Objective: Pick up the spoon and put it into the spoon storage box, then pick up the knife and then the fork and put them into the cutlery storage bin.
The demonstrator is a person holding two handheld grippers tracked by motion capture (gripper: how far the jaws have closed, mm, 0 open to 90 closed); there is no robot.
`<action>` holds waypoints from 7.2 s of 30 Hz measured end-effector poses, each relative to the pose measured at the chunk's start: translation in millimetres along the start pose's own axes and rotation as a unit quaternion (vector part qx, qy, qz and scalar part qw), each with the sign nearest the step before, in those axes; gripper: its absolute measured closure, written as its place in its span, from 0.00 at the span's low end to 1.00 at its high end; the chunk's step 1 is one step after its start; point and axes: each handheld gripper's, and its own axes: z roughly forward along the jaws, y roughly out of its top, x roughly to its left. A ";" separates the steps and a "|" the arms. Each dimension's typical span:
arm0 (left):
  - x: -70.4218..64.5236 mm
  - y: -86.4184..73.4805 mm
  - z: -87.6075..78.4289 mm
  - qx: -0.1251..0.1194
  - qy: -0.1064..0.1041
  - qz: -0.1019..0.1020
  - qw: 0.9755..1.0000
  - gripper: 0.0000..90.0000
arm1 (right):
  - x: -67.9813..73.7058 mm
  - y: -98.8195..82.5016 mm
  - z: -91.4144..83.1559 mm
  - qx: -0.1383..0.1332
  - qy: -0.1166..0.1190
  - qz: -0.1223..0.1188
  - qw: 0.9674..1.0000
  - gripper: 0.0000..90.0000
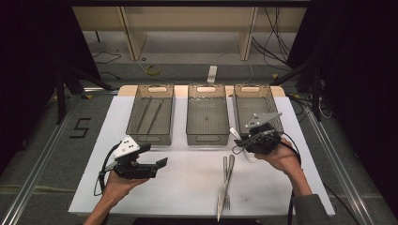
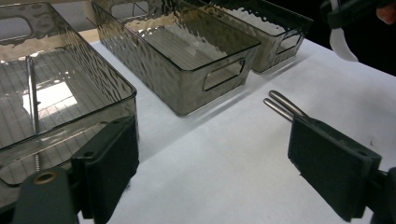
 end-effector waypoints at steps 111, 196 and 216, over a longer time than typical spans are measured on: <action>0.1 -2.0 -10.3 -0.030 0.006 -0.003 1.000 0.17 | -29.8 66.3 138.1 -0.026 -0.055 0.129 0.990 0.84; 0.4 -1.5 -8.2 -0.030 0.003 -0.004 1.000 0.17 | 34.2 -48.1 108.7 0.068 0.044 0.042 0.996 1.00; -0.8 -1.8 -7.6 -0.027 0.005 0.003 1.000 0.17 | 30.0 -47.5 108.7 0.098 0.032 0.022 0.994 1.00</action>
